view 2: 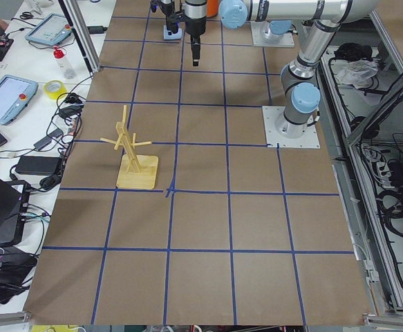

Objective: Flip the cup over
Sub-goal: 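Lift the cup with the right gripper and carry it toward the table center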

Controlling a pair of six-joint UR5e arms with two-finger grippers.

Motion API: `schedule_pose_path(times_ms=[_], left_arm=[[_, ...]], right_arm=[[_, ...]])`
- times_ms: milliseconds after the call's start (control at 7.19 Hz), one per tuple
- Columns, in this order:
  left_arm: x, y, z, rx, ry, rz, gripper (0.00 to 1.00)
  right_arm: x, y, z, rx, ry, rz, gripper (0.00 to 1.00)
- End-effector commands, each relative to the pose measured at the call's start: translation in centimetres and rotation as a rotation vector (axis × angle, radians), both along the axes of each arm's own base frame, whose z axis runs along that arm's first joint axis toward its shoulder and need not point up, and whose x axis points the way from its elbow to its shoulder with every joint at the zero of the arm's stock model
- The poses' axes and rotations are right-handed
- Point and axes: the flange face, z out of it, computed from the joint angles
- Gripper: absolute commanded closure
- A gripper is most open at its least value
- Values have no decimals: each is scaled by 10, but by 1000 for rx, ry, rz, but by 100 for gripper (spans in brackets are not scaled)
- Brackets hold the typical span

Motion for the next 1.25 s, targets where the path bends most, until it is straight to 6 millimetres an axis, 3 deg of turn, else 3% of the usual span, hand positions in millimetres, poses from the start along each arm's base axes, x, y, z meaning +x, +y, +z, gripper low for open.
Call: schedule_pose_path(times_ms=[0, 278, 417, 557, 835, 974, 1113], left_arm=[[0, 1, -2, -6, 1, 2, 0], [-2, 1, -10, 10, 3, 5, 0], [-2, 2, -7, 4, 6, 2, 0], [-2, 2, -5, -1, 7, -1, 0], [-3, 5, -3, -8, 12, 0, 0], [-3, 4, -3, -5, 12, 2, 0], [-3, 4, -4, -5, 12, 2, 0]], right_arm=[[-1, -4, -14, -28, 5, 6, 0], [-1, -6, -20, -34, 6, 8, 0], [-1, -8, -19, -52, 14, 17, 24], [-2, -1, -28, -29, 24, -2, 69], [-1, 1, -20, -46, 24, 7, 89], [7, 1, -2, -75, 29, 28, 100], [19, 3, 9, -94, 32, 63, 100]])
